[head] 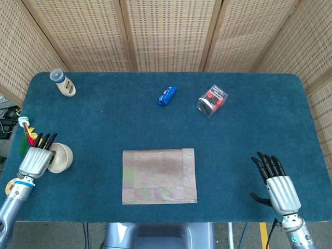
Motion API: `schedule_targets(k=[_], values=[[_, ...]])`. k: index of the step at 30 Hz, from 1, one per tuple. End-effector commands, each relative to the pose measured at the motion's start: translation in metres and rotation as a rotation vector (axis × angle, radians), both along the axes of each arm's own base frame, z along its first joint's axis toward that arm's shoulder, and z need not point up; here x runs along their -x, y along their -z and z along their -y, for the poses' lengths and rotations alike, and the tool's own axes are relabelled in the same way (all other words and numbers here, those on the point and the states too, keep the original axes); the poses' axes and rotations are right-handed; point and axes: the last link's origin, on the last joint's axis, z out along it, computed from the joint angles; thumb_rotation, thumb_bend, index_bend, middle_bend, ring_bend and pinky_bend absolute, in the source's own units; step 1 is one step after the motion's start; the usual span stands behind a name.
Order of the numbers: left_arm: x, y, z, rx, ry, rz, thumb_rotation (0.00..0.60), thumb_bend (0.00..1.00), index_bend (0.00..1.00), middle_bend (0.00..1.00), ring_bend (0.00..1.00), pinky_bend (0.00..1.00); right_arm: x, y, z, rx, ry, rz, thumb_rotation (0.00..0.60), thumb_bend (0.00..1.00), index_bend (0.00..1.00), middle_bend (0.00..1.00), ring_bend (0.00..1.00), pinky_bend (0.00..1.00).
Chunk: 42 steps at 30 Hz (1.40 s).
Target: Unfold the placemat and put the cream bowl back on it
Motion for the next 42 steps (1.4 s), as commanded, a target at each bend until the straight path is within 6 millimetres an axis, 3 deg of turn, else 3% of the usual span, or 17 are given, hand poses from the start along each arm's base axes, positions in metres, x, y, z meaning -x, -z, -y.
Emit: schedule_targets(k=[1,9,17,21,27,31,37,42], values=[[0.002,0.003,0.001,0.012,-0.011,0.001,0.600,0.45,0.51,0.00,0.00,0.00,0.000,0.000,0.000,0.001,0.000,0.001,0.600,0.17,0.09,0.00,0.00,0.00],[0.006,0.004,0.004,0.046,-0.027,-0.058,0.600,0.32,0.36,0.00,0.00,0.00,0.003,-0.004,0.002,0.007,0.014,0.015,0.600,0.17,0.09,0.00,0.00,0.00],[-0.002,-0.010,0.003,0.025,-0.010,-0.045,0.600,0.28,0.26,0.00,0.00,0.00,0.002,-0.004,0.001,0.009,0.006,0.018,0.600,0.17,0.09,0.00,0.00,0.00],[-0.016,-0.030,0.006,-0.004,0.022,0.024,0.600,0.24,0.22,0.00,0.00,0.00,0.002,-0.005,0.001,0.013,0.005,0.022,0.600,0.17,0.09,0.00,0.00,0.00],[-0.052,-0.080,0.020,-0.076,0.133,0.127,0.600,0.22,0.17,0.00,0.00,0.00,0.001,-0.005,0.001,0.010,0.002,0.021,0.600,0.17,0.09,0.00,0.00,0.00],[-0.070,-0.094,0.027,-0.070,0.144,0.178,0.600,0.22,0.13,0.00,0.00,0.00,0.000,-0.006,0.000,0.014,0.000,0.024,0.600,0.17,0.09,0.00,0.00,0.00],[-0.090,-0.086,0.029,-0.057,0.197,0.198,0.600,0.21,0.13,0.00,0.00,0.00,0.000,-0.007,0.000,0.017,0.002,0.026,0.600,0.17,0.09,0.00,0.00,0.00],[-0.114,-0.044,0.031,0.049,0.231,0.203,0.600,0.21,0.15,0.00,0.00,0.00,0.001,-0.007,0.000,0.019,0.002,0.024,0.600,0.17,0.09,0.00,0.00,0.00]])
